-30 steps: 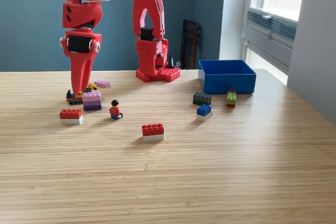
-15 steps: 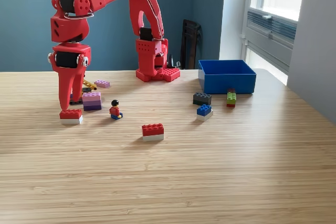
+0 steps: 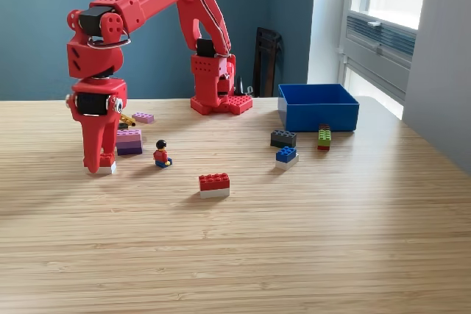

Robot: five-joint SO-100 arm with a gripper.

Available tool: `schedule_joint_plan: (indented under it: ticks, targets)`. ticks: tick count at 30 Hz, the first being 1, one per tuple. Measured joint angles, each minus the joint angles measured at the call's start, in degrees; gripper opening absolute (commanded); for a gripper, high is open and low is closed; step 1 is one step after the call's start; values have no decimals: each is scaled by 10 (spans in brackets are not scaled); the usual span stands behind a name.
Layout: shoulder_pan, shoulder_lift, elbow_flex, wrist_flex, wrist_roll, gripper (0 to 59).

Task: Grasp a lego block and put it in the bin.

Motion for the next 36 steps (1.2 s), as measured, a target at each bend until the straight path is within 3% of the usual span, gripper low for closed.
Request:
schedule_joint_plan:
  ticks: [2,5,11,20,36]
  targets:
    - [-8,-11,-16,10,0,155]
    - [-10,-26,-39,23,4,47]
    - [-10,-40,-60,35,23,0]
    - [-10,-40,-62,41,59,0]
    - [-92,-40,-147,236,199,0]
